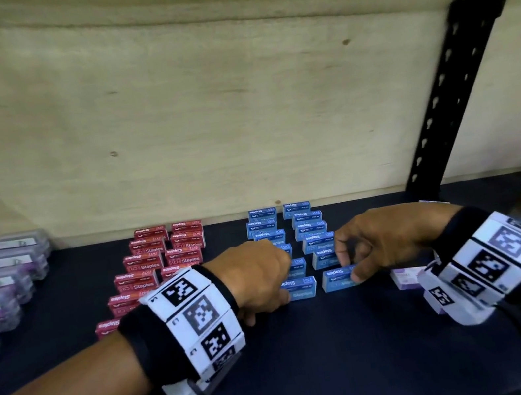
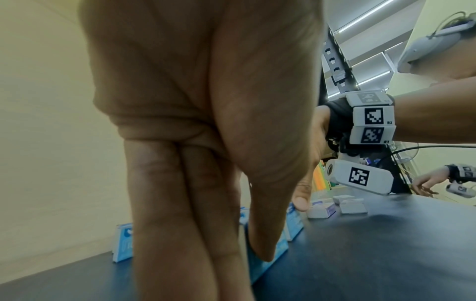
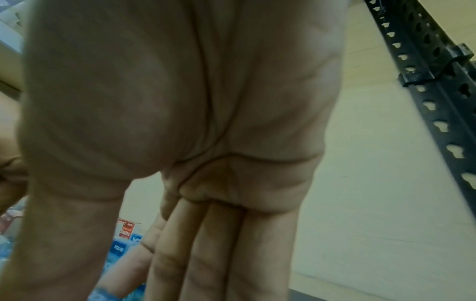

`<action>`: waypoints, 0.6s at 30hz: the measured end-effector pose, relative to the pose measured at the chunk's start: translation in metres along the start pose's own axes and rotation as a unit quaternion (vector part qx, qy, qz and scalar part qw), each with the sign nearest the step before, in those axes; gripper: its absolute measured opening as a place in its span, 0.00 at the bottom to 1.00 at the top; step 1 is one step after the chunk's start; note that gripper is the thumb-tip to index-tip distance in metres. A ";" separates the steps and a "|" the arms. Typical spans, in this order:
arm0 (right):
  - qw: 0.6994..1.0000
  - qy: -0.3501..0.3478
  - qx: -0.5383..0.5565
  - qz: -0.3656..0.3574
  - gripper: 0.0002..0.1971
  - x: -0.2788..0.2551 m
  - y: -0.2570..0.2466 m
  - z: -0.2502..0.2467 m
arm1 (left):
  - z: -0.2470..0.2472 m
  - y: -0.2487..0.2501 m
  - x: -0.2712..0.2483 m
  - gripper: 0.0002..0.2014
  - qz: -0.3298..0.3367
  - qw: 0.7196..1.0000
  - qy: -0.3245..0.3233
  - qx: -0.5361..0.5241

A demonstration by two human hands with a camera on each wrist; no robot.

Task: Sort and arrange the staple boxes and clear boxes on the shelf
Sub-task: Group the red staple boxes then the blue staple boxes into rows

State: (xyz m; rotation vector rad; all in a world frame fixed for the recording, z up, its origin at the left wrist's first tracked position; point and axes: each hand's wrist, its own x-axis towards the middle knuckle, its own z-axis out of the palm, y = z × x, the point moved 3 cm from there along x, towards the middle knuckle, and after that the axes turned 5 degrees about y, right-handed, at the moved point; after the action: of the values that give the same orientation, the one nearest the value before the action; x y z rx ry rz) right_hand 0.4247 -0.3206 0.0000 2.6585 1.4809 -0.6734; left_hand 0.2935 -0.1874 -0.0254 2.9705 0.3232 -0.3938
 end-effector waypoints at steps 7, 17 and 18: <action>1.000 -0.010 0.010 0.008 0.16 0.001 0.002 0.000 | -0.001 0.001 -0.001 0.15 -0.006 1.000 -0.001 -0.015; 0.989 -0.038 0.143 -0.017 0.19 -0.004 0.036 -0.012 | -0.024 -0.004 -0.016 0.19 -0.031 1.000 0.002 -0.002; 0.987 -0.021 0.161 -0.020 0.18 -0.005 0.046 -0.019 | -0.030 -0.002 -0.016 0.17 -0.030 0.999 -0.001 -0.013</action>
State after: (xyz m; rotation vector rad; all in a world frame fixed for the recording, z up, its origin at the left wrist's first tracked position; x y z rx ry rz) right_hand 0.4661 -0.3456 0.0106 2.8239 1.5358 -1.0485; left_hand 0.2852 -0.1842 0.0072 2.9405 0.4148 -0.3968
